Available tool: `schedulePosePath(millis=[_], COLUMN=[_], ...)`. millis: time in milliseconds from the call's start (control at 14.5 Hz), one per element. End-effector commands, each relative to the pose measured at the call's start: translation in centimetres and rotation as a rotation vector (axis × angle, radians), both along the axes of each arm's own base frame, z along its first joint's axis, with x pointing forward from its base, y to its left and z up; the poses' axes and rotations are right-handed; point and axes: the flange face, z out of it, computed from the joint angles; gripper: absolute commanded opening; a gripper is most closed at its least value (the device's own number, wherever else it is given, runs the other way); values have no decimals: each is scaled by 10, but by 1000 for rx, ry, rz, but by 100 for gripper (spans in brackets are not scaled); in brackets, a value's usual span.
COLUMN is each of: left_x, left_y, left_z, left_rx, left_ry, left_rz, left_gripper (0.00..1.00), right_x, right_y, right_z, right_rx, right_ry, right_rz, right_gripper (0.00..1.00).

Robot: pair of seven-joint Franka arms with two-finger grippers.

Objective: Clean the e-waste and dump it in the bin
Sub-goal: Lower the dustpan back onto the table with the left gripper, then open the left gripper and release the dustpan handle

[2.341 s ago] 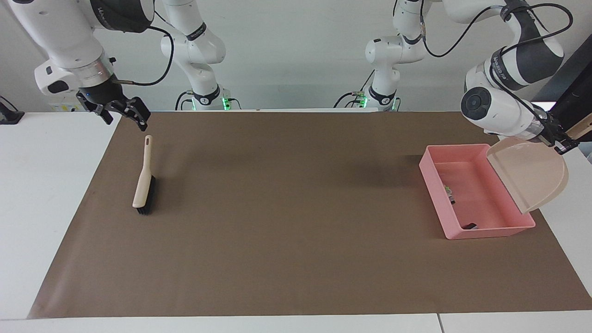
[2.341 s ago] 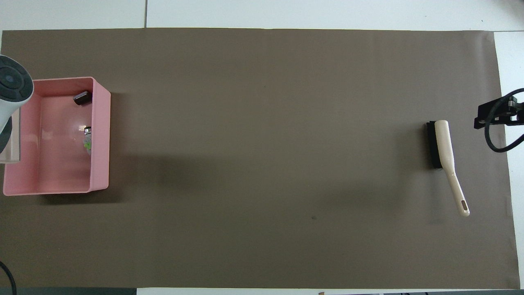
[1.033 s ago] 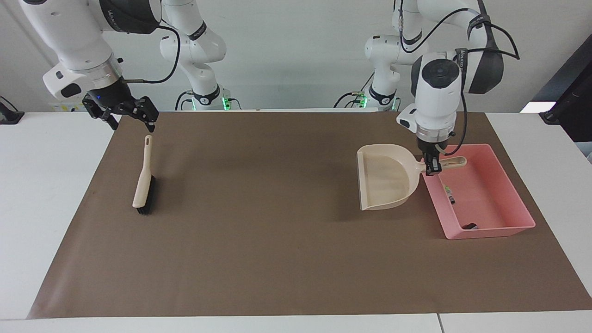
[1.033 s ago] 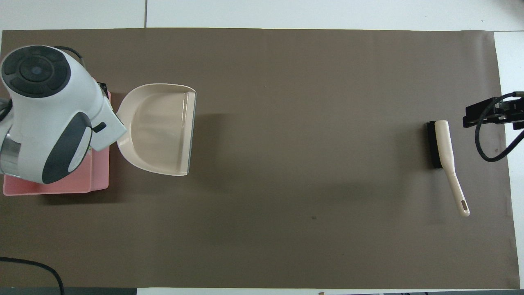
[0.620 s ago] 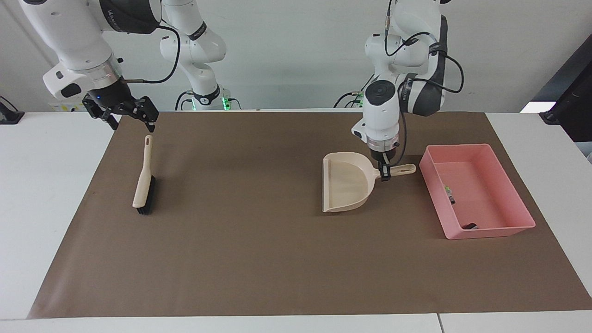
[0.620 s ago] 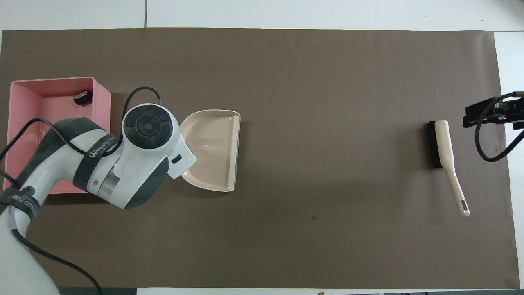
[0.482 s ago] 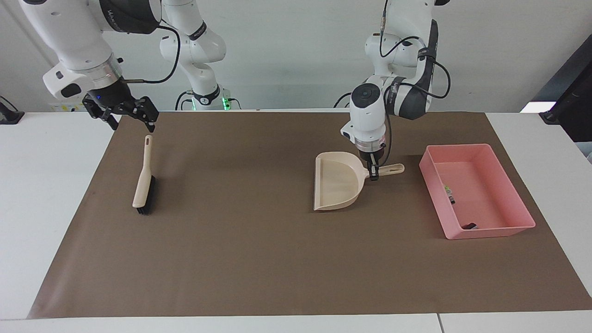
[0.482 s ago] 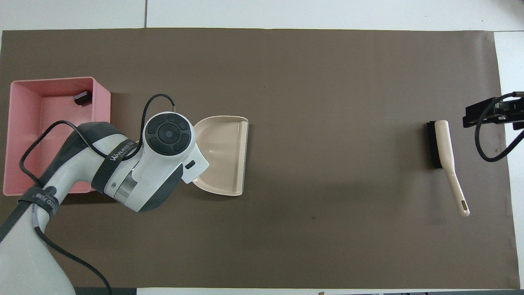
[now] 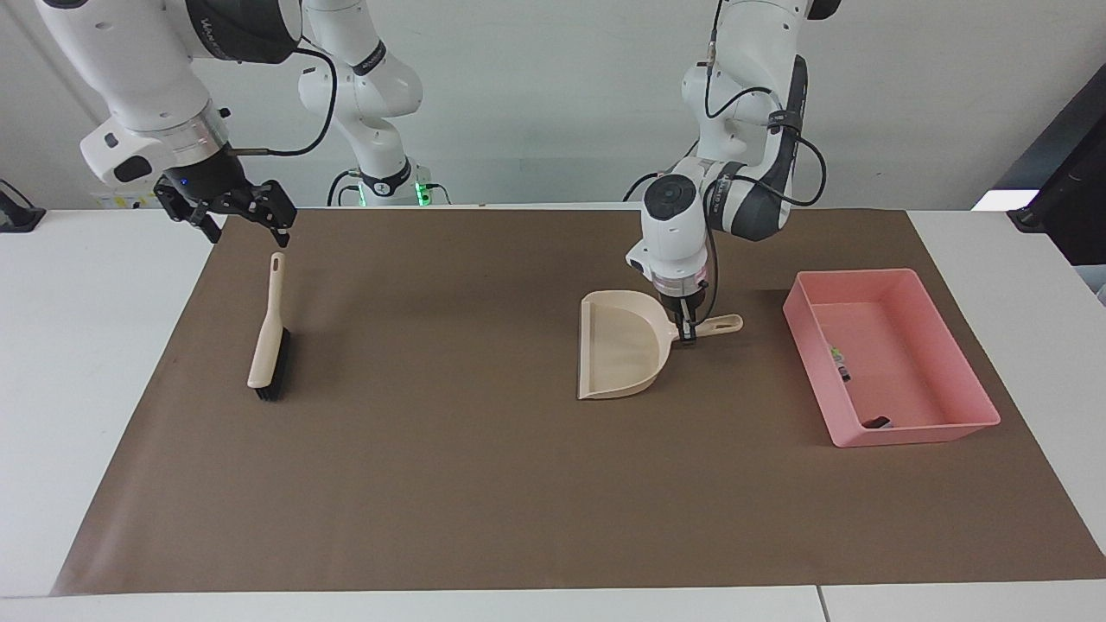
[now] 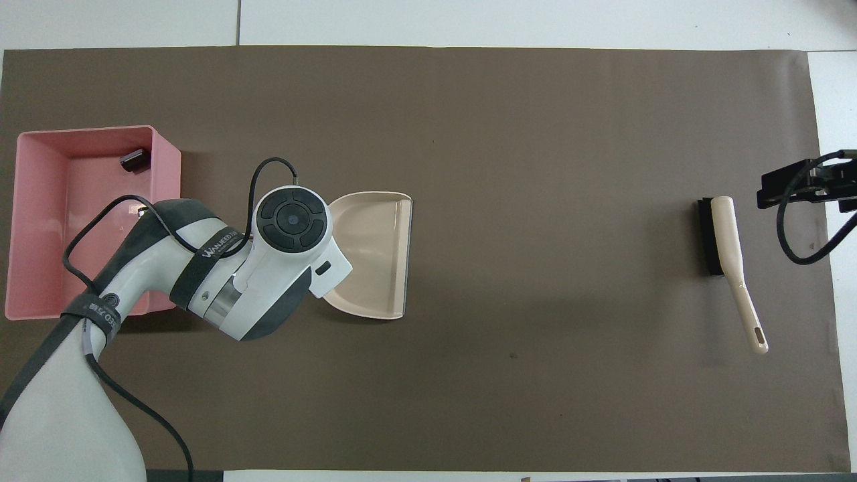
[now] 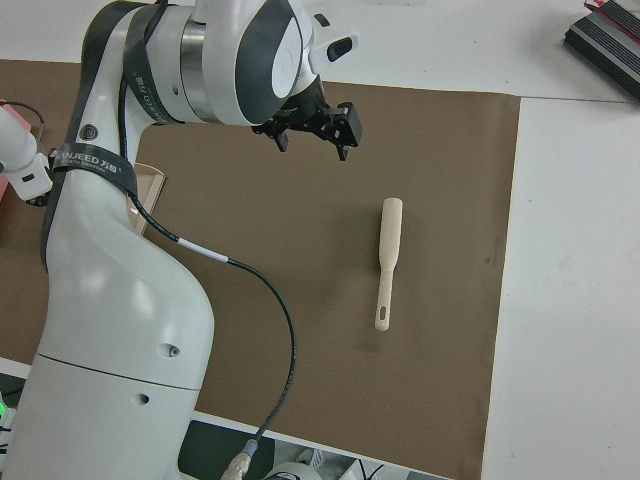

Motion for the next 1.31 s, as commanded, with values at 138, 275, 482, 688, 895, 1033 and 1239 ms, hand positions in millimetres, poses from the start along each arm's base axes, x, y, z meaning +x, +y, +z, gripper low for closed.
schedulePosePath(millis=[138,275,482,688,895,1033,1239], left_x=[0,3,8,21,33,35,43], left_y=[0,4,13,30,66,99,154], left_z=[-6,-2,22,58,89,102,119], left_rx=[-11,-8,2,45,7,-35,-67], left_ry=[-7,-8,-17,12,61,102,100], left_rz=[37,49,83,144,268,363,476], left_gripper=[98,99,99,99,99,99,99], right_x=[-5,-5,-5,-5,-5,-5,-5], right_y=[-1,-1,-1,-1,-1,-1,-1], right_z=[0,0,0,0,0,0,0], right_rx=[16,16,16,16,16,16,16], right_ry=[-6,-6,-6,-6,-6,-6,-6], right_rz=[16,16,16,16,16,16,16], right_gripper=[100,100,100,100,100,100,100])
